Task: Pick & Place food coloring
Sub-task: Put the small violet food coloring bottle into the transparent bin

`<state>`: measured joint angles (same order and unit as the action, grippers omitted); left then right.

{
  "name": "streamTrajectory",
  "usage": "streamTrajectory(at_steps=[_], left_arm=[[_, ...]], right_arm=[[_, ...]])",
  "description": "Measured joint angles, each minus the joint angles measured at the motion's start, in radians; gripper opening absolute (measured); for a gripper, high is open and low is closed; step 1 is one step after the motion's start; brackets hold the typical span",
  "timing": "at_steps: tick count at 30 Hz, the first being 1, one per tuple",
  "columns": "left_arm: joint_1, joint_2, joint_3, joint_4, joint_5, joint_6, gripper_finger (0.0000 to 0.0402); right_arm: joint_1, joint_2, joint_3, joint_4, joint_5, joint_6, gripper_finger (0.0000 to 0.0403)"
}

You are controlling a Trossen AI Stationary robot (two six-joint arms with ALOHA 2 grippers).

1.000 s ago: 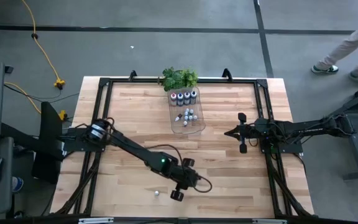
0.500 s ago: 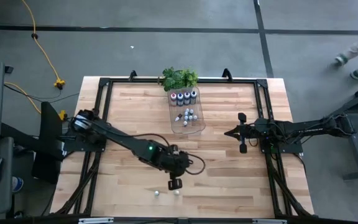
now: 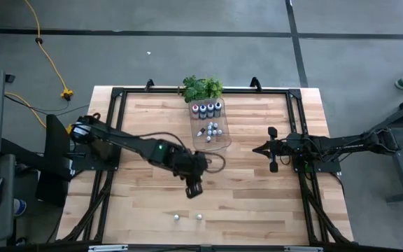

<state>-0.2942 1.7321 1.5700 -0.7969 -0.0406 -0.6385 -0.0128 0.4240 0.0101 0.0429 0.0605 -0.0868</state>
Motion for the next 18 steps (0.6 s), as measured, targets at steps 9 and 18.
streamTrajectory(at_steps=[9, 18], left_arm=[[0.093, -0.063, 0.000, -0.035, -0.120, 0.002, 0.0049], [0.181, -0.076, -0.001, 0.005, -0.240, 0.035, 0.0049]], right_arm=[[0.000, 0.000, 0.000, 0.000, 0.000, 0.000, 0.0000], [0.000, 0.000, 0.000, 0.000, 0.000, 0.000, 0.0000]])
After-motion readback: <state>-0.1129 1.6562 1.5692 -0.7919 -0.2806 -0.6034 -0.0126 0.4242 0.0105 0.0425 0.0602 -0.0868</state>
